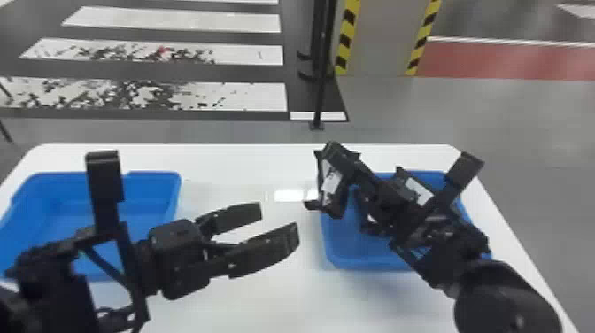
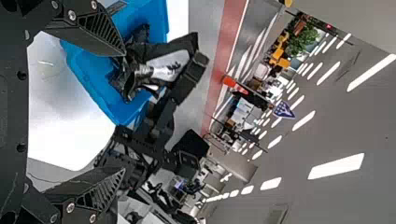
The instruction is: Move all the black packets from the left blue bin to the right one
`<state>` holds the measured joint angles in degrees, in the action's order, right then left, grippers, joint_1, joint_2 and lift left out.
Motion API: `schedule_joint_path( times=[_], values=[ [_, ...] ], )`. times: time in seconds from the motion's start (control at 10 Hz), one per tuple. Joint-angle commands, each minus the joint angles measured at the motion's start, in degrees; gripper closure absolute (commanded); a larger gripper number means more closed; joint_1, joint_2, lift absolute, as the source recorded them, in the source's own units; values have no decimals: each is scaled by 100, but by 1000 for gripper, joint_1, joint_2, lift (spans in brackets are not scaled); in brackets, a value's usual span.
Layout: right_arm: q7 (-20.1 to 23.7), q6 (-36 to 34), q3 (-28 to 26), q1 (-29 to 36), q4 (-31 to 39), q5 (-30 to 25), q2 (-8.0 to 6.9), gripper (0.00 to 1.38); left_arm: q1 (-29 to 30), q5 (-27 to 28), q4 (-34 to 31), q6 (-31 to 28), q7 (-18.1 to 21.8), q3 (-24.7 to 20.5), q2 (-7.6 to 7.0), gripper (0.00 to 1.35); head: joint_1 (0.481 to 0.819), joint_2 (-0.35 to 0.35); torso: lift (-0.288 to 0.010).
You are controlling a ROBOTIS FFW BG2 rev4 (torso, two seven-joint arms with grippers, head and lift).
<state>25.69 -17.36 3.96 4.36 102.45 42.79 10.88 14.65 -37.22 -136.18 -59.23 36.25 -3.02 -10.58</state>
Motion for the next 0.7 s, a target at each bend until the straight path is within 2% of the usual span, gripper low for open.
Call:
schedule_joint_path(
  times=[0.0,0.1,0.3,0.4,0.5,0.6],
  values=[
    [-2,217,-87,-324,-703,-314,-33,1276,194,-60,-156,116,13,-190,47,131,695,-87,-154],
    [-11,245,-419,-408,-914,-840,-95,1276,264,-60,-255,200,31,-315,73,131,695,-98,-154],
    [-37,245,-704,-408,-1168,-1217,-139,1276,419,-60,-409,285,40,-544,117,131,695,-132,-154],
    [-46,245,-727,-394,-1280,-1205,-148,1122,503,-83,-437,369,57,-612,135,133,695,-147,-154],
    [-37,302,-727,-338,-1322,-1159,-156,700,559,-117,-452,510,75,-658,153,131,695,-153,-154],
    [-46,583,-762,-211,-1280,-1262,-183,360,601,-117,-466,678,93,-727,161,131,695,-153,-154]
  ],
)
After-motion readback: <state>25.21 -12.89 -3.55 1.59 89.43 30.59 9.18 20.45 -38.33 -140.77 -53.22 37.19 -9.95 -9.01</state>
